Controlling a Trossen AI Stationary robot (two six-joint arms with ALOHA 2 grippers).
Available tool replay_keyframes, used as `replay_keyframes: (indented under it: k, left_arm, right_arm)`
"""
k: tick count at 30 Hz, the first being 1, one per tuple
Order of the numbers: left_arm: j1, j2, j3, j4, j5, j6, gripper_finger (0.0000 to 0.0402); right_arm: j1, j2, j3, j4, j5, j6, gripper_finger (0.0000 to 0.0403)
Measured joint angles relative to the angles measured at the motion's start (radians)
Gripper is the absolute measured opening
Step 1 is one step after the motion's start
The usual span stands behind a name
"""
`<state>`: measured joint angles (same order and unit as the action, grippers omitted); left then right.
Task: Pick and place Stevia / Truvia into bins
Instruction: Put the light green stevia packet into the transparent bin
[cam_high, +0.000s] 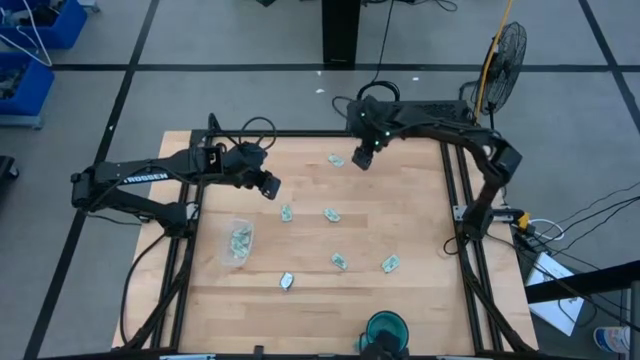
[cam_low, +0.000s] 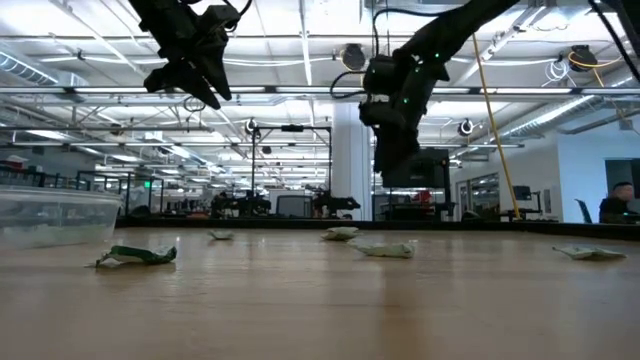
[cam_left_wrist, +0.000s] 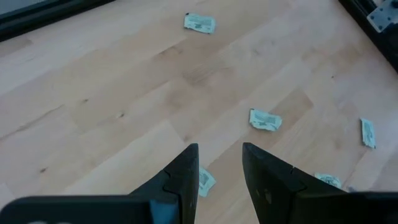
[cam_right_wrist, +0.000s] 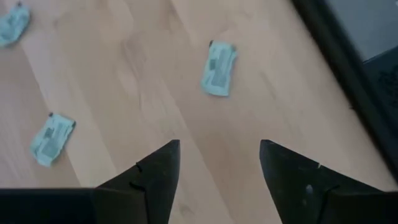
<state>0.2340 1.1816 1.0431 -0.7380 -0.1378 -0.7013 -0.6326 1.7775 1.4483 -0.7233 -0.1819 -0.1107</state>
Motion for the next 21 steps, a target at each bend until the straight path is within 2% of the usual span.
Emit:
replay_keyframes:
  k: [4, 7, 9, 12, 17, 21]
  left_arm:
    - [0.000, 0.003, 0.000, 0.016, -0.019, 0.000, 0.0129]
    - [0.008, 0.021, 0.000, 0.061, -0.018, 0.037, 0.0129]
    - [0.029, 0.058, 0.000, 0.127, 0.022, 0.069, 0.0129]
    - [0.076, 0.157, 0.000, 0.232, 0.111, 0.110, 0.0129]
    - [0.177, 0.351, -0.001, 0.482, 0.172, 0.105, 0.0129]
    - [0.246, 0.507, -0.001, 0.721, 0.248, 0.101, 0.0129]
  right_arm:
    - [0.047, 0.063, 0.000, 0.004, 0.000, -0.003, 0.0214]
    - [0.086, 0.083, 0.000, -0.015, -0.008, 0.070, 0.0211]
    - [0.109, 0.076, 0.000, -0.029, -0.029, 0.124, 0.0211]
    - [0.145, 0.043, 0.000, -0.056, -0.052, 0.169, 0.0211]
    - [0.210, -0.075, 0.000, -0.043, -0.054, 0.233, 0.0210]
    - [0.263, -0.194, 0.000, -0.062, 0.023, 0.339, 0.0210]
